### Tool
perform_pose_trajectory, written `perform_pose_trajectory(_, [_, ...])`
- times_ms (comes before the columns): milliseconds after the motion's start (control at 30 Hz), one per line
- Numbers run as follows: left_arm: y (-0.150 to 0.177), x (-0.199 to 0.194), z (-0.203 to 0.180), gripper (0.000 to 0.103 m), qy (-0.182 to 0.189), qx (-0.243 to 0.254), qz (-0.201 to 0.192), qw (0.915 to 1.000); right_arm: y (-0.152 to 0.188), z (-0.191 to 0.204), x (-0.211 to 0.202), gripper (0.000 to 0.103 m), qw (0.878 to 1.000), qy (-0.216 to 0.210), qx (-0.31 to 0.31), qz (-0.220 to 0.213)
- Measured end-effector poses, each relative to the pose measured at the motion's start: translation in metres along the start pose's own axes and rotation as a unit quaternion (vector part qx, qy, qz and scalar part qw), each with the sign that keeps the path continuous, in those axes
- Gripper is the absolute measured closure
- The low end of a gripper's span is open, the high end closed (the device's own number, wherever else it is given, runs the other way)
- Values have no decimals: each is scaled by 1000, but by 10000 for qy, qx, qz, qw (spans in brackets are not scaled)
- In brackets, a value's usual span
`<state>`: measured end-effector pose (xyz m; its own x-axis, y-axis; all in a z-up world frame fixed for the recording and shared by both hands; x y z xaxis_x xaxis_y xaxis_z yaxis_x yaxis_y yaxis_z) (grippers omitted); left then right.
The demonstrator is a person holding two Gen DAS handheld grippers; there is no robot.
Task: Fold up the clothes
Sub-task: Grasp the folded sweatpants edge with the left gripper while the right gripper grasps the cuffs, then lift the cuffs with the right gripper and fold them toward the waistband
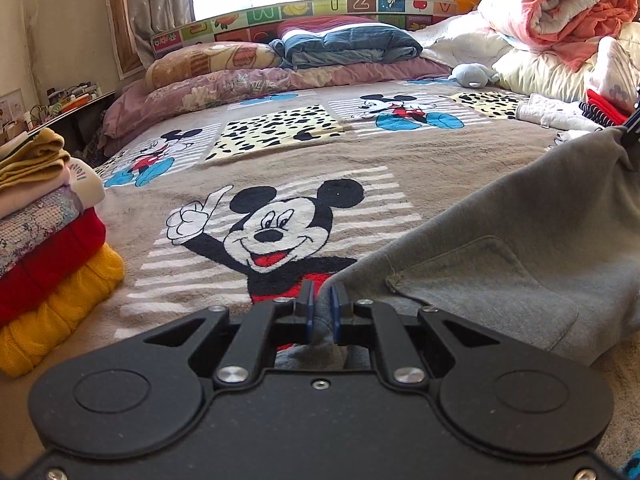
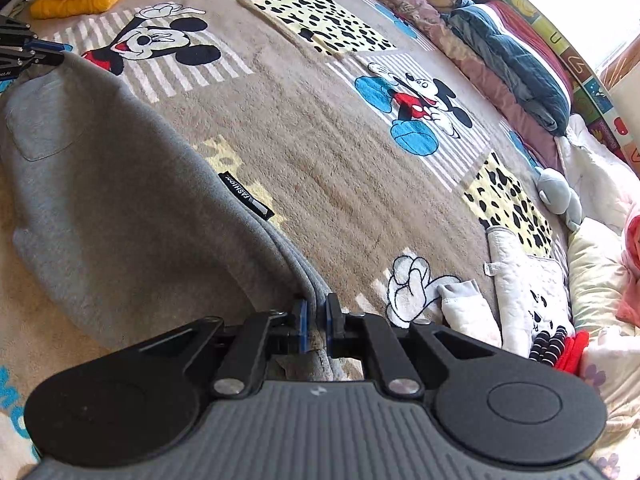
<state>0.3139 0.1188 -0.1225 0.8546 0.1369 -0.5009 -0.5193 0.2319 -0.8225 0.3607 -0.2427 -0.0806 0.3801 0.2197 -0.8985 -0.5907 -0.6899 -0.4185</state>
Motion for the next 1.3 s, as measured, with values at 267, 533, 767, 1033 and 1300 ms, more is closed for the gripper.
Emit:
perform_pose_trajectory(267, [-1,14,-4,96,-39,93,142,9998,-9,-20,25,93,9990,-54,377,251])
perform_pose_trajectory(533, [3,15,-8,97,-37,218,159,9996,-17,-31,42,93,9972,-68,613,433])
perform_pose_trajectory(767, [4,17,-15,97,-132,433,122,9989,0,-44,65,61,9931,717,743,564])
perform_pose_trajectory(1033, [-6,-1,-11,85,-69,362,-80,9993,21,-51,17,47,9747,692,1944,-860])
perform_pose_trajectory(1300, [-20,-40,-19,79,225,483,-437,9976,59,-24,30,57,9730,490,1930,-1166])
Point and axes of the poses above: each gripper's, at about its wrist camera, not at the fingertips, and x roughly the way its jaws point, z to its left, y to its underside, the point moved 7 cm from there along x, roughly the way its jaws point, and after that the axes turned 14 degrees about -y, right-handed, at the moved point
